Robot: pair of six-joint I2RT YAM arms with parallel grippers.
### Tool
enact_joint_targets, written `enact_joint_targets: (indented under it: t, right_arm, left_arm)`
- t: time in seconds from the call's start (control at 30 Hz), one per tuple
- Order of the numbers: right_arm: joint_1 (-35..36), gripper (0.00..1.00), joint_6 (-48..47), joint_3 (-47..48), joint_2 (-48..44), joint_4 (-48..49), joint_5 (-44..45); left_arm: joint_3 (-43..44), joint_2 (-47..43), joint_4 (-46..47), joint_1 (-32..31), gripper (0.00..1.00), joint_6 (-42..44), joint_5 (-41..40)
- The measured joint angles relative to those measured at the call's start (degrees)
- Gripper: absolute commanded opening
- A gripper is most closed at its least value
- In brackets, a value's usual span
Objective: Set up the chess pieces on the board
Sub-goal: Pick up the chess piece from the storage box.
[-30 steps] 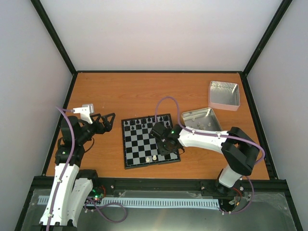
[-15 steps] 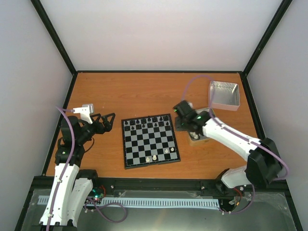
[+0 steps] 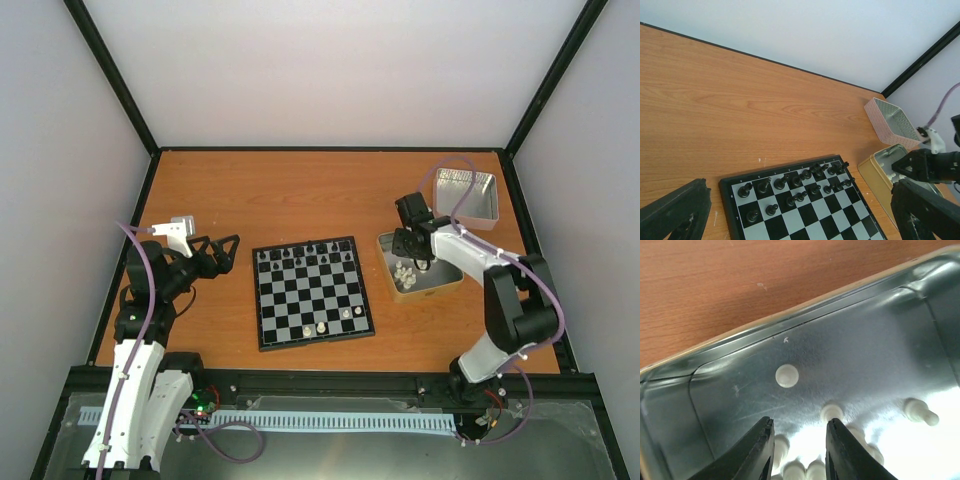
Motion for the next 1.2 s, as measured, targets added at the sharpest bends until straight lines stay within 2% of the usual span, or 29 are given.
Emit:
enact_joint_targets:
  t: [0.4,0.67,0.77,0.93,1.2]
  right_arm:
    - [-3.08,0.29,-4.24,3.28,10.29,5.84,-5.55]
    - [-3.08,0.03,-5.55,3.72,11.72,6.73,-4.79]
    - [-3.08,0.03,-5.46,3.72,11.67,6.91,-3.85]
    - [-3.06,0.03,-5.51,3.50,9.11,5.73,-2.97]
    - [0.61,0.03,-5.42,3.41,-2.99,1.68,-4.07]
  left_arm:
    - [0.00,-0.02,0.00,0.00,1.00,0.00,-0.07]
    - [0.00,-0.02,-0.02,0.00,1.00,-0.02,-0.07]
    - [0.00,0.00,-0.02,0.00,1.00,0.00,-0.07]
    - [0.00,0.00,-0.02,0.02,1.00,-0.02,-0.07]
    - [0.00,0.09,0.00,0.00,1.00,-0.02,-0.04]
